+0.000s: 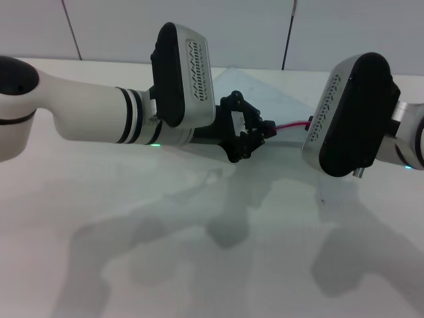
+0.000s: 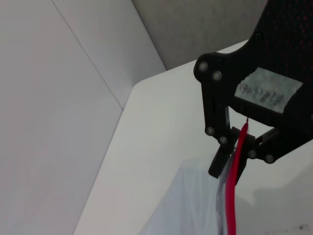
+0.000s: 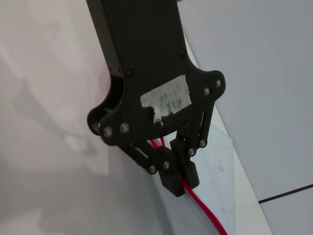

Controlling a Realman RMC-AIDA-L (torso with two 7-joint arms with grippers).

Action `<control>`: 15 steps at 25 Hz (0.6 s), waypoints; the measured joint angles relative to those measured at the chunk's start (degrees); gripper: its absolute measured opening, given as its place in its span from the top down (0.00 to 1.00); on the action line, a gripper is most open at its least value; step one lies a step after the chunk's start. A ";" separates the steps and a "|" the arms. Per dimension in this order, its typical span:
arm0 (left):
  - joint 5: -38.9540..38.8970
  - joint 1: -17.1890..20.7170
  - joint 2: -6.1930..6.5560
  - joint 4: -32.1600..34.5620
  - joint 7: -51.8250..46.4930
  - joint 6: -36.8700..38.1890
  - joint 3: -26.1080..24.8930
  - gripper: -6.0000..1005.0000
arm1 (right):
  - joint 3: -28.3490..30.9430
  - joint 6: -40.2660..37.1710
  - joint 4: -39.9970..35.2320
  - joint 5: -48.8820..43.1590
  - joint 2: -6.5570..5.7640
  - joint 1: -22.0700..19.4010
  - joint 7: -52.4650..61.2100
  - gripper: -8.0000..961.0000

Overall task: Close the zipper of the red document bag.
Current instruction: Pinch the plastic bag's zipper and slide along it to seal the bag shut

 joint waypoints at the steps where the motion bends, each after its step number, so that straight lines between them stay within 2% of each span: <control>1: 0.00 0.00 0.00 0.00 -0.04 0.18 0.00 0.92 | 0.00 0.00 -0.02 0.00 0.00 0.00 0.00 0.94; 15: -0.01 0.13 0.00 -1.89 -0.02 1.47 -0.20 0.89 | 0.51 0.03 -0.15 0.00 -0.03 -0.05 -0.10 0.94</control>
